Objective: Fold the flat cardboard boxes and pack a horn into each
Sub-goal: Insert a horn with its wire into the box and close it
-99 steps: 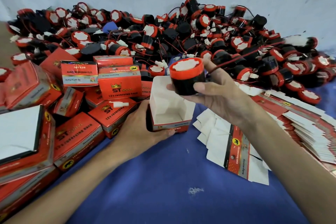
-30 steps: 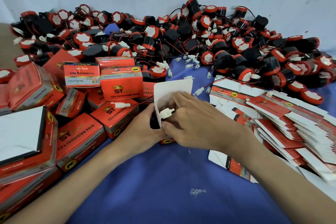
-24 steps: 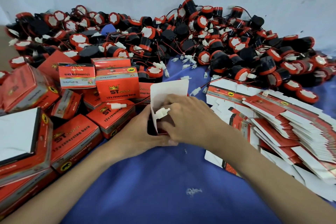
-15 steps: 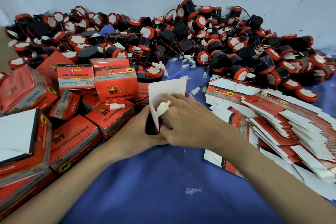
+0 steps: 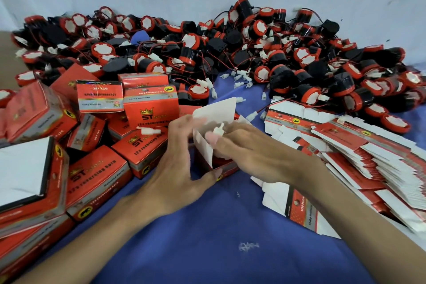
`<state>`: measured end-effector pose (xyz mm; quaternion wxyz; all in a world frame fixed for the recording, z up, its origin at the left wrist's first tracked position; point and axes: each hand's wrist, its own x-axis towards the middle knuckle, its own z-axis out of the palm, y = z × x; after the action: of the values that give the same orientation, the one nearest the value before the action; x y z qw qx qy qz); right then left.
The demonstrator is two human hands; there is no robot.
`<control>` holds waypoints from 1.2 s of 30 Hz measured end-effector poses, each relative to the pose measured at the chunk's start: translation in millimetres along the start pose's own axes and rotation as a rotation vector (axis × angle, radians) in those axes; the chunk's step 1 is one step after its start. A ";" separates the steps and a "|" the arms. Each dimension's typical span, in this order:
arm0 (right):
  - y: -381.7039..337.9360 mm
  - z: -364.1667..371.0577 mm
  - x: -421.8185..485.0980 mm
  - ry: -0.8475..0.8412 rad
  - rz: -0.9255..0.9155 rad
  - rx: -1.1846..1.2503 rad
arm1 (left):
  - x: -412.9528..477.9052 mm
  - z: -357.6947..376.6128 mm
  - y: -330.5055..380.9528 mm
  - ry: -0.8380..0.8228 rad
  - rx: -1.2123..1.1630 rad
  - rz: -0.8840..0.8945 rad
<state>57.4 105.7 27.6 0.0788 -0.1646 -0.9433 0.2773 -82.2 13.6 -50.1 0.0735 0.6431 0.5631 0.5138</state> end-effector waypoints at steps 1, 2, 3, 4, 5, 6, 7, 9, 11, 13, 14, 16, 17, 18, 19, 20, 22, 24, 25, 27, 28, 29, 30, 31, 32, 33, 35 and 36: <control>2.2 -0.1 1.4 0.006 0.034 0.044 | -0.5 0.3 -0.4 -0.003 0.078 0.039; 3.6 0.6 3.1 0.017 0.043 0.060 | -1.0 0.5 -1.3 0.000 0.126 0.058; 4.4 2.1 4.3 0.031 0.036 0.063 | -1.4 0.6 -2.2 0.008 0.132 0.049; 5.0 4.1 5.1 0.051 0.023 0.067 | -1.8 0.8 -2.6 0.020 0.110 0.022; 5.4 6.1 6.2 0.080 0.016 0.071 | -2.1 1.1 -2.5 0.035 0.084 -0.001; 7.0 7.5 7.5 0.117 0.024 0.086 | -2.0 1.3 -2.4 0.048 0.068 -0.015; 8.9 8.2 8.8 0.155 0.036 0.114 | -1.9 1.5 -2.0 0.052 0.063 -0.025; 12.6 9.0 10.3 0.191 0.044 0.166 | -1.3 1.3 -1.3 0.049 0.062 -0.045; 12.1 6.8 9.4 0.161 0.011 0.144 | -1.3 1.2 -1.5 0.035 0.061 -0.055; 10.6 4.4 7.0 0.091 -0.013 0.135 | -1.3 1.2 -2.2 0.020 0.066 -0.070; 9.2 3.4 5.9 0.067 -0.007 0.162 | -1.2 1.0 -2.5 0.016 0.066 -0.081; 7.8 2.6 5.1 0.064 0.013 0.227 | -1.4 0.7 -2.2 0.015 0.068 -0.086; 8.1 3.3 5.8 0.071 0.023 0.237 | -1.5 0.8 -2.1 0.015 0.071 -0.080; 8.5 4.2 6.7 0.088 0.032 0.239 | -1.4 0.8 -1.9 0.016 0.076 -0.068; 8.7 5.9 7.8 0.114 0.035 0.233 | -1.2 0.9 -1.9 0.017 0.085 -0.055; 9.2 8.0 8.9 0.147 0.034 0.214 | -1.0 1.2 -1.7 0.020 0.091 -0.046; 9.0 12.1 10.7 0.185 0.021 0.162 | -0.4 1.6 -0.8 0.025 0.074 -0.052; 8.4 16.6 12.7 0.206 0.001 0.088 | -0.2 1.6 0.3 0.029 0.039 -0.062; 8.7 18.6 13.8 0.218 -0.007 0.069 | -0.1 1.5 0.9 0.028 0.031 -0.067; 10.5 21.7 15.8 0.251 -0.003 0.114 | 0.2 1.1 1.8 0.031 0.016 -0.081; 10.5 22.6 15.8 0.281 -0.005 0.143 | 0.3 1.0 1.9 0.033 0.009 -0.086; 10.7 23.5 15.6 0.303 -0.024 0.163 | 0.4 0.7 1.9 0.035 0.007 -0.089; 11.1 24.1 15.4 0.316 -0.037 0.168 | 0.4 0.5 2.0 0.037 0.006 -0.093; 11.7 24.7 15.3 0.322 -0.048 0.159 | 0.6 0.2 2.2 0.039 0.001 -0.100; 11.7 25.3 15.2 0.329 -0.059 0.143 | 0.6 -0.1 2.4 0.043 -0.009 -0.109; 13.0 26.2 15.4 0.334 -0.074 0.141 | 0.5 -0.3 2.2 0.045 -0.019 -0.118; 14.8 27.1 15.6 0.349 -0.103 0.160 | 0.1 -0.4 1.8 0.047 -0.014 -0.120; 15.4 27.3 15.7 0.360 -0.113 0.167 | 0.0 -0.5 1.8 0.046 -0.005 -0.116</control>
<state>40.3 109.9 -2.7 0.2751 -0.1513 -0.8953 0.3159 -81.4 12.7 -48.6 0.0921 0.5971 0.5998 0.5246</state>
